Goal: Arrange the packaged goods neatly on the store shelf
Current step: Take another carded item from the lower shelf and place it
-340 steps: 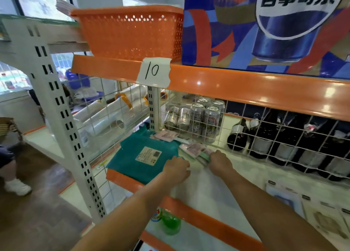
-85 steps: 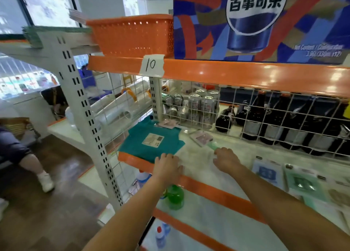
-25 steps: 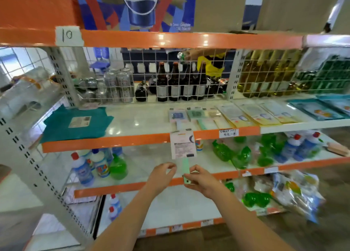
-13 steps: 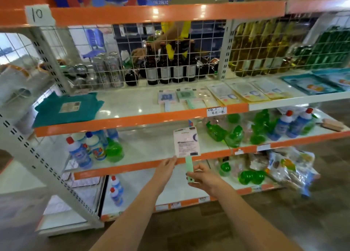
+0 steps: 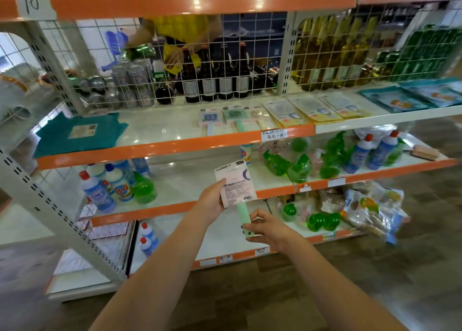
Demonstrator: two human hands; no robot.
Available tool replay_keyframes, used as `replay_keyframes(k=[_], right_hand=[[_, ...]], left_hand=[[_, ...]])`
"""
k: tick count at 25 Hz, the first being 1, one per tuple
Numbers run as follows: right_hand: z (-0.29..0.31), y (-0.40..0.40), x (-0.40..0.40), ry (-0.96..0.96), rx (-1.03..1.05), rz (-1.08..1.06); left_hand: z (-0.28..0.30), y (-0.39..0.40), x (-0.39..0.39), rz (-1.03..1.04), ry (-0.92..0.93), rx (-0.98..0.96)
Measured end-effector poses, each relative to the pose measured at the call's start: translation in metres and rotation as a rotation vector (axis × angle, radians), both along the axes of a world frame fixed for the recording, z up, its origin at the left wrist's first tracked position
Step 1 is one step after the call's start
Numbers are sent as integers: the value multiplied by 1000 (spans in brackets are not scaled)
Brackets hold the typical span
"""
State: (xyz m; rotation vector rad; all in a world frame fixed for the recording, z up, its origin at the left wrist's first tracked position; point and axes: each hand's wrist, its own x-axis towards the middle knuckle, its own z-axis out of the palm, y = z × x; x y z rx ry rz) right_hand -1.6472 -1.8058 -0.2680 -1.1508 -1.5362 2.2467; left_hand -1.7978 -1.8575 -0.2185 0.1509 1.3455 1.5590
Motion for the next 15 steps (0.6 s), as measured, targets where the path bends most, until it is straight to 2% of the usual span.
replay_keyframes(k=[5, 8, 10, 13, 15], right_hand=[[4, -1, 13, -73, 45, 36], [11, 2, 13, -179, 150, 73], [18, 2, 8, -294, 320, 132], [23, -1, -4, -525, 731, 254], [22, 0, -10, -644, 899, 257]], left_hand=[[-4, -2, 9, 13, 76, -57], [-4, 4, 11, 51, 131, -103], [-4, 9, 12, 68, 174, -144], [-6, 16, 15, 84, 250, -180], [-4, 19, 20, 66, 311, -200]])
